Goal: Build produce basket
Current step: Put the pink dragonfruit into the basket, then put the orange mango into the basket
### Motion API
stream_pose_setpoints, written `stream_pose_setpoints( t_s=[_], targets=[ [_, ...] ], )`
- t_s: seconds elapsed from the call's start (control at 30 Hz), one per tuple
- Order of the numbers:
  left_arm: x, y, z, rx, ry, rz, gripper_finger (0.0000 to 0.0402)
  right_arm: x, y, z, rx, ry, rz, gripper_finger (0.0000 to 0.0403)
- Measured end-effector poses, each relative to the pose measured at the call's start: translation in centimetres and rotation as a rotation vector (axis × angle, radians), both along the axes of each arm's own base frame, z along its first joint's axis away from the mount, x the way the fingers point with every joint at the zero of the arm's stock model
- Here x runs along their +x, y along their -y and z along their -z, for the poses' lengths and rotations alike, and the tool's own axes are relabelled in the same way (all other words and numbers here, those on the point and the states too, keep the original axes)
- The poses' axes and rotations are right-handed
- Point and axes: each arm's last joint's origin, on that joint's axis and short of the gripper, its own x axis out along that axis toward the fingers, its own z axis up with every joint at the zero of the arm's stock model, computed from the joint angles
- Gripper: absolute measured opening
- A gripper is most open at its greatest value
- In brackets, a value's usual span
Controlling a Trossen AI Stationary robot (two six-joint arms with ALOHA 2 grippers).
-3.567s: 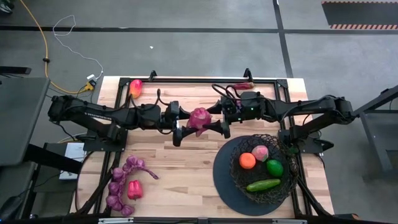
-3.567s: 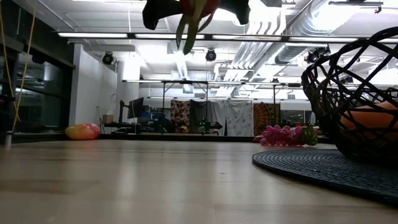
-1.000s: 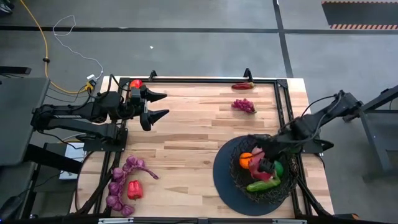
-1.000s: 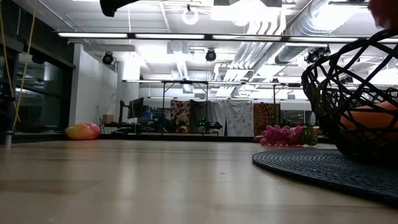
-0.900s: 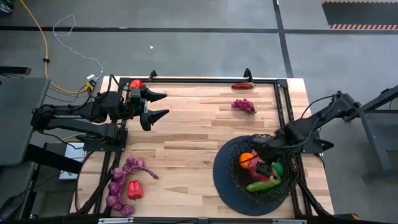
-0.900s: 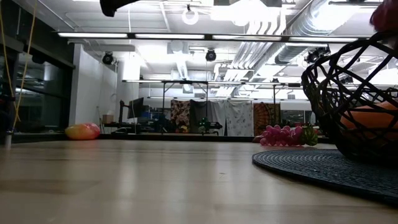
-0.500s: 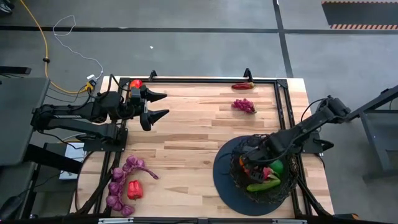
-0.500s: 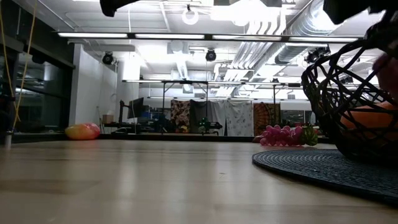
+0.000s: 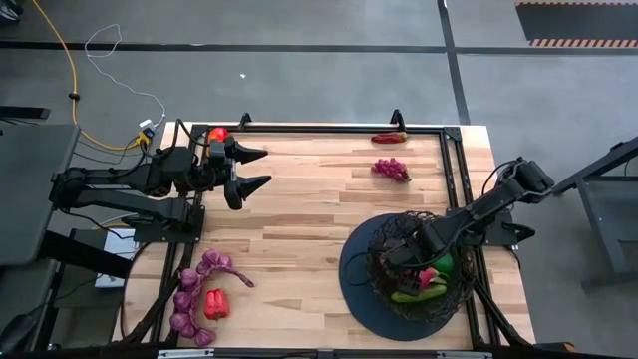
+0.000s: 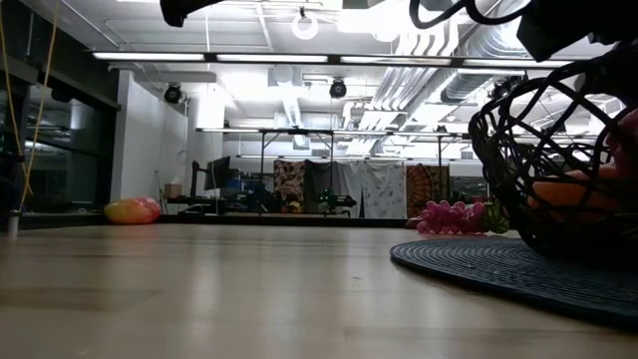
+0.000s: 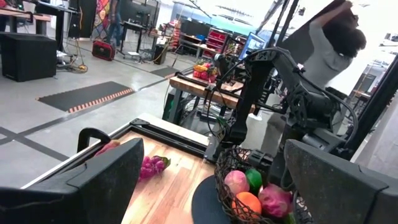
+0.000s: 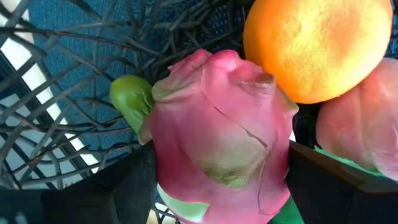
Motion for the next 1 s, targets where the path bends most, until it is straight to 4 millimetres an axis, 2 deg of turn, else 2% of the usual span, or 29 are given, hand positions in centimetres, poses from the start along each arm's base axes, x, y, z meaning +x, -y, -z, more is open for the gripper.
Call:
stream_pose_setpoints(
  t_s=[0.23, 0.47, 0.53, 0.63, 0.77, 0.87, 1.0],
  targets=[
    [0.0, -0.1, 0.0, 0.000, 0.000, -0.025, 0.0378, 0.0, 0.0, 0.0, 0.006, 0.007, -0.019, 0.0307],
    [0.0, -0.1, 0.0, 0.000, 0.000, -0.034, 0.0378, -0.1, 0.0, -0.1, 0.019, 0.005, -0.070, 0.0386],
    [0.0, -0.1, 0.0, 0.000, 0.000, -0.047, 0.0378, -0.3, 0.1, -0.4, 0.032, 0.007, -0.087, 0.0394],
    [-0.1, -0.2, 0.0, -0.001, 0.000, -0.060, 0.0378, -0.8, 0.5, -1.5, 0.084, 0.047, -0.133, 0.0386],
    [-0.1, -0.2, 0.0, -0.001, 0.000, -0.061, 0.0378, -2.1, 1.3, -3.7, 0.118, 0.134, -0.107, 0.0382],
    [-0.1, -0.2, 0.0, -0.013, 0.004, -0.061, 0.0378, -3.1, 2.3, -5.6, 0.113, 0.235, -0.030, 0.0381],
    [-0.1, -0.2, 0.0, -0.034, 0.012, -0.060, 0.0378, -3.8, 4.2, -8.0, 0.069, 0.439, 0.168, 0.0381]
  ],
)
